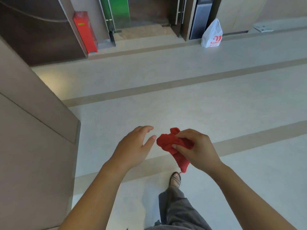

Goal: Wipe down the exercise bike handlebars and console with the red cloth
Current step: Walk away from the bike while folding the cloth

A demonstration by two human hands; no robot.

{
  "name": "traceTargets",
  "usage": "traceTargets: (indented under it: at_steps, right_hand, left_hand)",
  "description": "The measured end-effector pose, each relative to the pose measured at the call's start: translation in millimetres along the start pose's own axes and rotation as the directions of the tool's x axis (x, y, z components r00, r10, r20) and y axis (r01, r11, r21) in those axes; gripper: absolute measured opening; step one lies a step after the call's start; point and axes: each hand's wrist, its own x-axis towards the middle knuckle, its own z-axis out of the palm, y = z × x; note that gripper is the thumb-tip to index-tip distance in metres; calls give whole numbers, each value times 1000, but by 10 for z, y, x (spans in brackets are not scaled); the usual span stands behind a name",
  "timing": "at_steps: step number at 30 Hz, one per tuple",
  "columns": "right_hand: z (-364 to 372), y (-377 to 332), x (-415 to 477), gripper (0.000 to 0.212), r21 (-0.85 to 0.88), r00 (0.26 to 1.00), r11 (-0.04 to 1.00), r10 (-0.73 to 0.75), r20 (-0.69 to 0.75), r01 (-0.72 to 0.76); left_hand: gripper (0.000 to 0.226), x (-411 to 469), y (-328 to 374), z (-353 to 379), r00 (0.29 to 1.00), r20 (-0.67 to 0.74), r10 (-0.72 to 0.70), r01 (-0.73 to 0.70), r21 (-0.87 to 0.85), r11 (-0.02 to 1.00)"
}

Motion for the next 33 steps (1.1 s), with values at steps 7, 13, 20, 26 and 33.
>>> traceTargets:
  at_steps: [7, 13, 20, 26, 33]
  right_hand:
    - [-870, 760, 1597, 16, -9, 999, 1000, 21, -39, -21]
    - [-1351, 1295, 2750, 15, -102, 1000, 995, -12, 9, 13]
    - [-1740, 2027, 4360, 17, -91, 999, 996, 4, -36, -8]
    - [-2301, 2631, 5781, 17, -59, 986, 992, 98, -132, -107]
    - [-3101, 3434, 6919, 20, -61, 936, 973, 198, -291, -224]
  left_hand:
    - [41, 2016, 598, -79, 997, -12, 76, -76, 28, 997]
    - [41, 3345, 823, -30, 996, 11, 89, -89, 31, 996]
    - [43, 5143, 836, -28, 995, 36, 92, -94, 72, 993]
    - [45, 7027, 1163, -207, 975, 120, 188, -203, 133, 970]
    - [45, 8974, 1954, -106, 902, 271, 336, -377, 114, 919]
